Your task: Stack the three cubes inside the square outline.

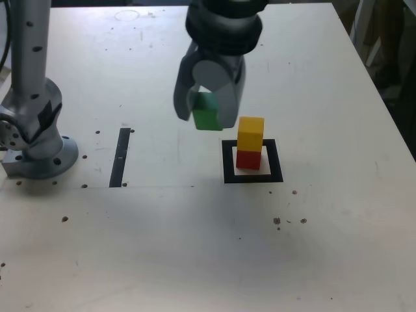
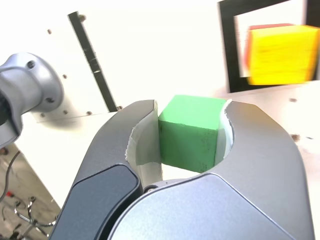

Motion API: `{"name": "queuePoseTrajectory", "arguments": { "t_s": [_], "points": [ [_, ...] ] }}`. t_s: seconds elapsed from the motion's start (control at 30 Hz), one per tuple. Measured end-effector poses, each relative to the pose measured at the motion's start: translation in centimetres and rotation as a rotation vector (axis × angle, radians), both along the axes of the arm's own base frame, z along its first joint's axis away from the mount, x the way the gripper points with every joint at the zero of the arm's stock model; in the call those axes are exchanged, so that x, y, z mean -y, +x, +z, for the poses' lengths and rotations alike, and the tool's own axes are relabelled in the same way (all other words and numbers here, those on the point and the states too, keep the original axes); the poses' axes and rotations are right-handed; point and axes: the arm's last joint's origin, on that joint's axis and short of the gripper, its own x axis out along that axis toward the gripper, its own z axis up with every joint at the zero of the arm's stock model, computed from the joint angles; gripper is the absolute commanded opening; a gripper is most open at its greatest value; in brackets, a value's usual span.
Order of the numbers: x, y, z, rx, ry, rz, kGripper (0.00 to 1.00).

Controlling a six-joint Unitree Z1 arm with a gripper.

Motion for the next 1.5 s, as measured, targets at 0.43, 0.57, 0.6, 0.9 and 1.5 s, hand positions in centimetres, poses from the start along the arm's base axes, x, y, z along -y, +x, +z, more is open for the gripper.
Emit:
{"name": "queuePoseTrajectory", "arguments": {
  "t_s": [0.43, 0.57, 0.6, 0.9, 1.5],
  "points": [
    [-1.4, 3.0, -0.5, 0.026, 0.011, -0.025, 0.35],
    [-1.8, 3.6, -0.7, 0.025, 0.016, -0.024, 0.35],
    [-2.0, 3.7, -0.8, 0.023, 0.019, -0.022, 0.35],
    [-2.6, 4.7, -1.3, 0.022, 0.025, -0.024, 0.35],
    [-2.5, 5.4, -2.2, 0.002, 0.023, -0.025, 0.58]
  ]
}}
